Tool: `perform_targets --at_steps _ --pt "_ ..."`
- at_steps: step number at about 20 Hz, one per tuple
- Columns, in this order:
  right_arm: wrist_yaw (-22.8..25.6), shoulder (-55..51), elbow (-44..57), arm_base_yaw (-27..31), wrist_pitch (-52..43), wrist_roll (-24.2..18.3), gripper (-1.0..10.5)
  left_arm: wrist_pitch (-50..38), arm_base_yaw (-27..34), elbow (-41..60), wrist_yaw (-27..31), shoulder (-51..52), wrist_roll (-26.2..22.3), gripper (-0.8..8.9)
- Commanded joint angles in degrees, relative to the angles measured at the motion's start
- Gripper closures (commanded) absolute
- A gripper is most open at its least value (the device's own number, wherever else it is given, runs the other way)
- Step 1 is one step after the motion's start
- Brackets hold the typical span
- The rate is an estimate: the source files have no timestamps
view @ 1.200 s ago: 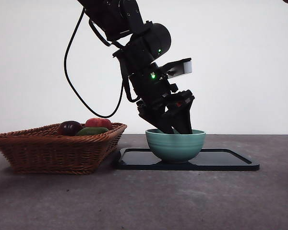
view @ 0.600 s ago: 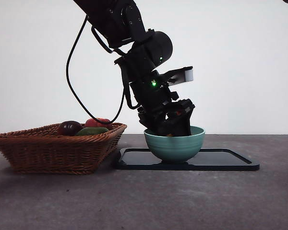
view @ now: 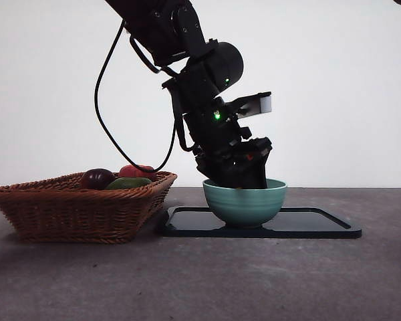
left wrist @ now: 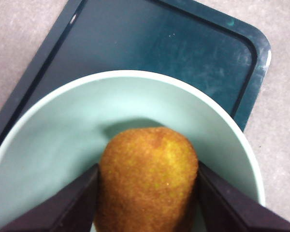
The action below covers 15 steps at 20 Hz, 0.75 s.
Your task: Pick up the wifruite, put it on the bowl, pick up the plate, put it on desk
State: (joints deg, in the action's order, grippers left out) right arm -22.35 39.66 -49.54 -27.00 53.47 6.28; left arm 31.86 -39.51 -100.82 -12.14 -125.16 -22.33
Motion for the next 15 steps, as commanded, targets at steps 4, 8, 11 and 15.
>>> perform_targets --at_steps 4,8,11,15 --pt "0.13 0.17 -0.33 -0.35 -0.33 0.48 7.7 3.87 0.04 -8.70 -0.13 0.04 2.49 6.42" --pt "0.28 0.17 -0.33 -0.35 -0.31 0.35 7.7 8.92 1.38 -16.98 -2.58 2.62 5.11 6.42" --pt "0.31 0.17 -0.33 -0.35 -0.33 0.13 7.7 9.27 3.32 -19.15 -4.61 8.76 8.46 6.62" --pt "0.26 0.17 -0.33 -0.35 -0.28 0.11 7.7 13.00 6.95 -19.15 -4.61 20.17 10.34 6.59"
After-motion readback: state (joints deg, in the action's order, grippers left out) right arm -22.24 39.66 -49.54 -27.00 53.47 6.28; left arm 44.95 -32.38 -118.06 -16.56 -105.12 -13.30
